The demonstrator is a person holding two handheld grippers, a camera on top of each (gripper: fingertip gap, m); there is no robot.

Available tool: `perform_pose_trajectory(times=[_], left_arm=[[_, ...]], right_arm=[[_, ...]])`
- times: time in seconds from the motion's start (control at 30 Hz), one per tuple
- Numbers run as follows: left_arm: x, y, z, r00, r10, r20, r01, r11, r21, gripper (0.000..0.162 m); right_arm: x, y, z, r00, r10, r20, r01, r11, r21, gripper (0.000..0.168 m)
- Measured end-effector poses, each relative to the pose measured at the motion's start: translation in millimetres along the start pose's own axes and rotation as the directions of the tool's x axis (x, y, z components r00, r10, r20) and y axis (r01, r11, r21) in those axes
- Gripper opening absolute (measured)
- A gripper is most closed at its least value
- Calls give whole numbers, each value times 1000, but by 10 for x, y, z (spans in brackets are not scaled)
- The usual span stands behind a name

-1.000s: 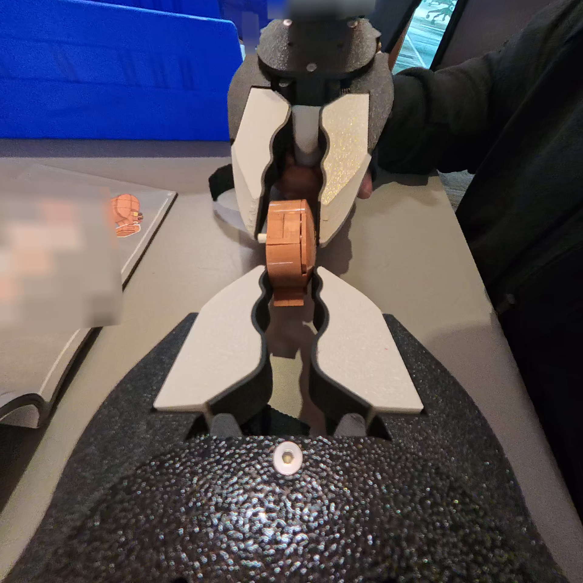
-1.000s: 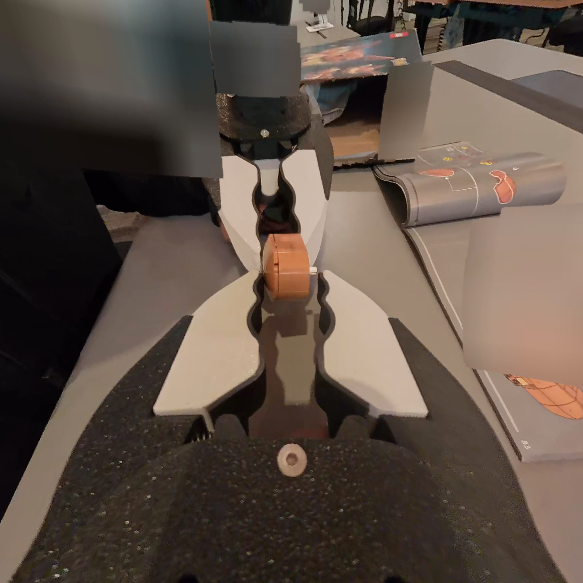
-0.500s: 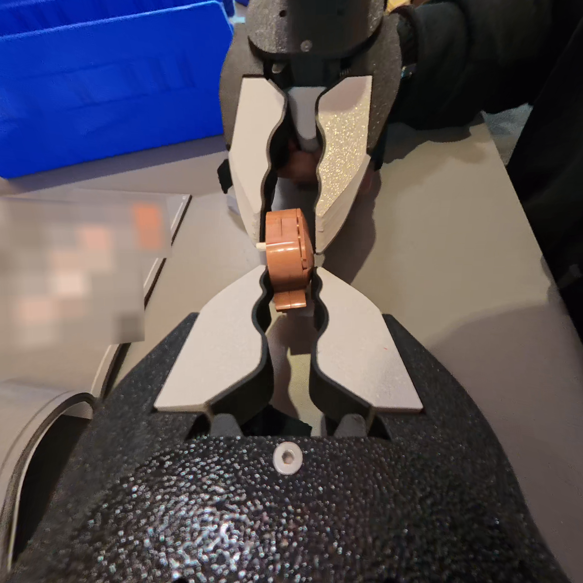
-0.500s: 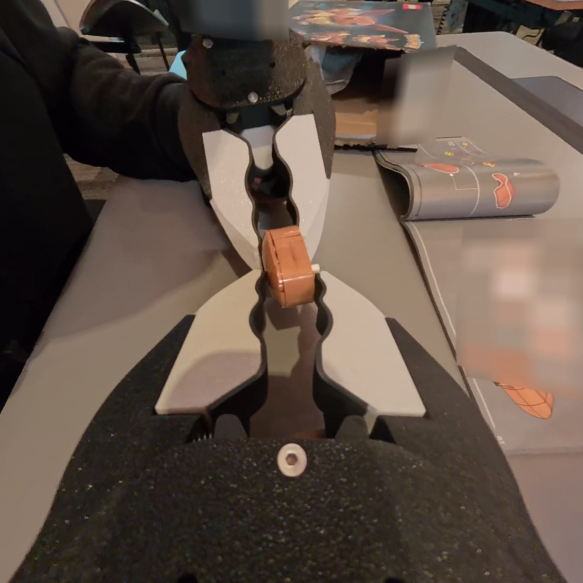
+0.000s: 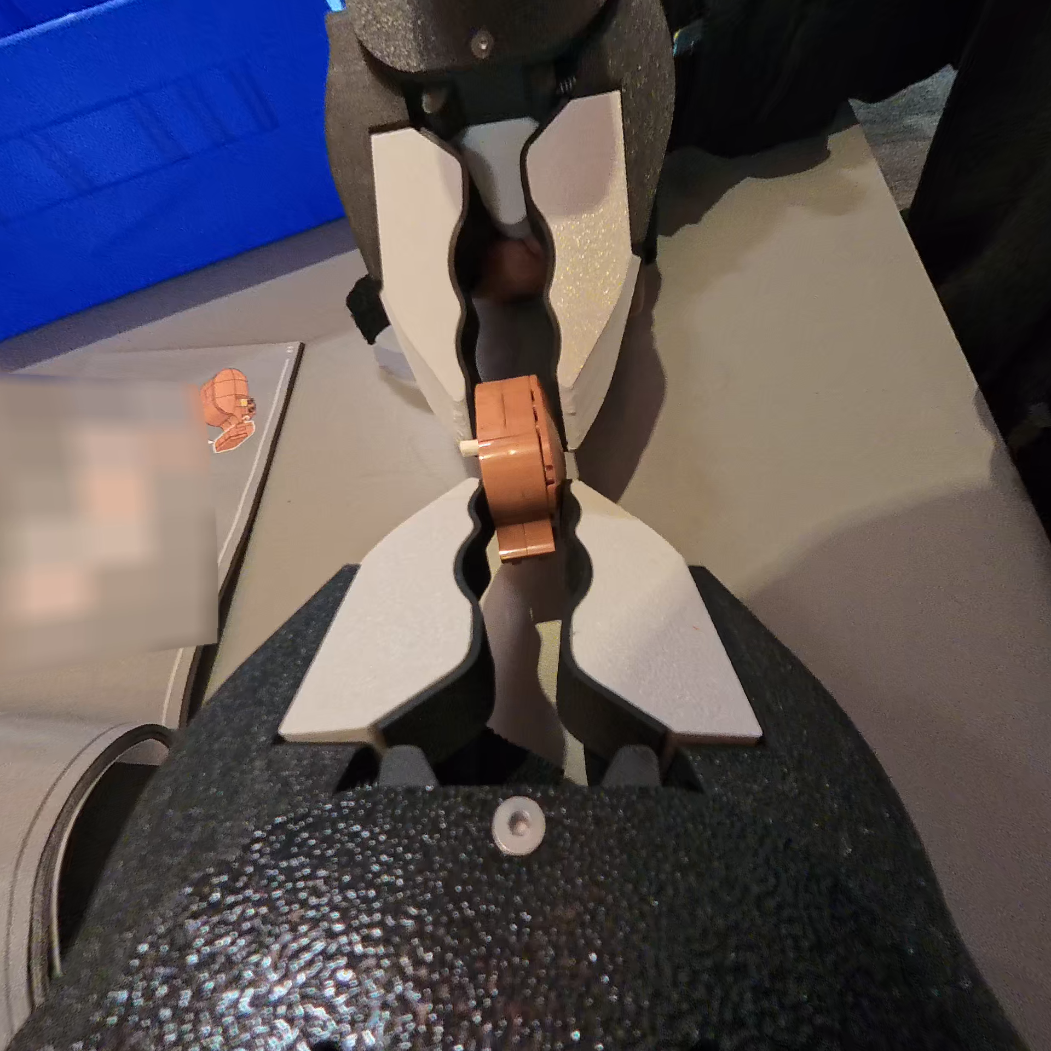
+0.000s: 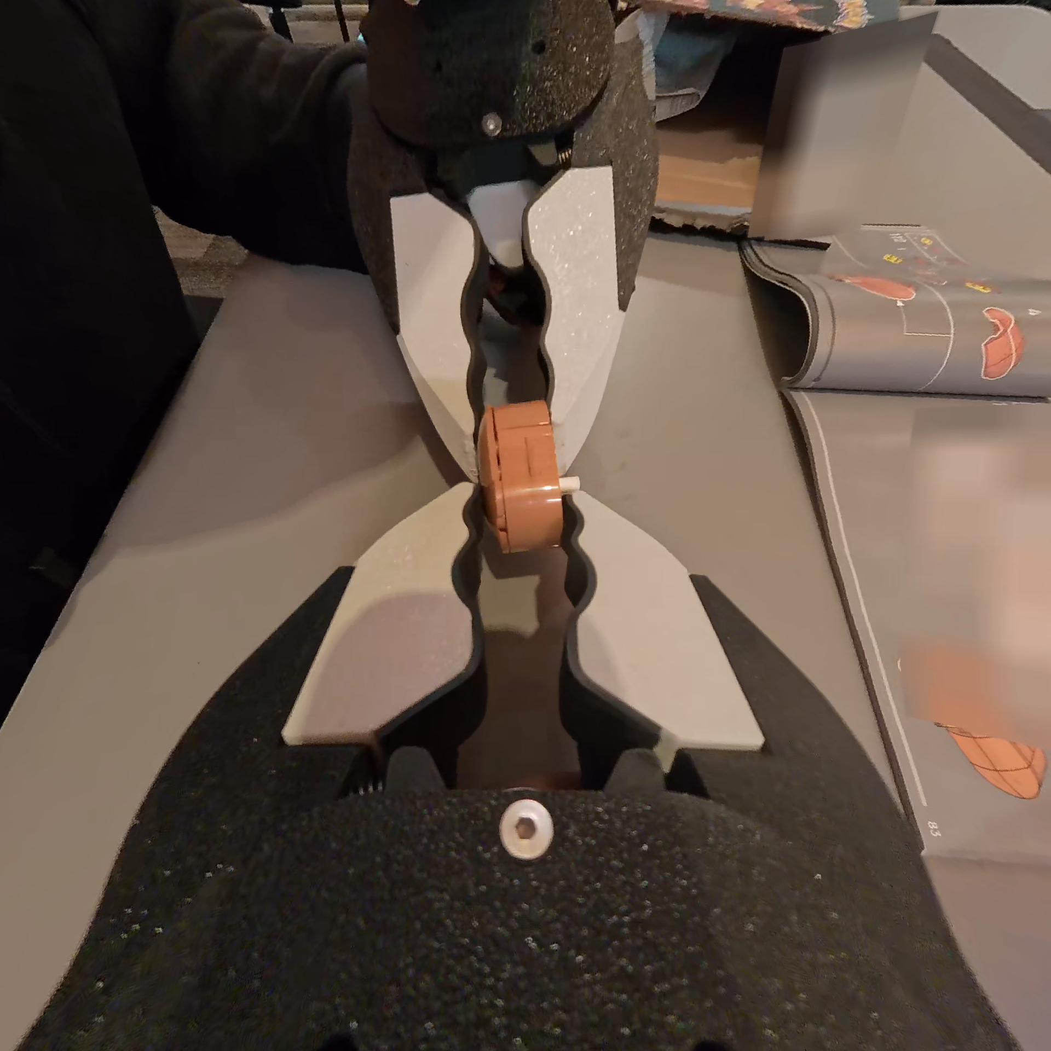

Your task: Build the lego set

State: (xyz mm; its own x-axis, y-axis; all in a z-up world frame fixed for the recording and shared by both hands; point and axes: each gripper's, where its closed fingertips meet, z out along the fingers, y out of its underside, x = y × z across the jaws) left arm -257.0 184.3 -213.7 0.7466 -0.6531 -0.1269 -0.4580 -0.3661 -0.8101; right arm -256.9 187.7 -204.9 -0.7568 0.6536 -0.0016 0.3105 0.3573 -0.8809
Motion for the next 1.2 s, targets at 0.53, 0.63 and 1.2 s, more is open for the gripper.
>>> perform_pose_trajectory(times=[0.53,0.63,1.2], left_arm=[[-287,-251,-272,993,-69,94,42,963,266,44],[-271,-258,-282,992,0,129,-35,963,266,38],[-116,-299,-279,966,-218,-138,250,922,296,0]], right_arm=[[140,-214,-204,908,379,180,-410,893,185,27],[154,-239,-244,853,459,248,-508,840,191,27],[74,-124,-155,953,274,129,-290,950,119,26]])
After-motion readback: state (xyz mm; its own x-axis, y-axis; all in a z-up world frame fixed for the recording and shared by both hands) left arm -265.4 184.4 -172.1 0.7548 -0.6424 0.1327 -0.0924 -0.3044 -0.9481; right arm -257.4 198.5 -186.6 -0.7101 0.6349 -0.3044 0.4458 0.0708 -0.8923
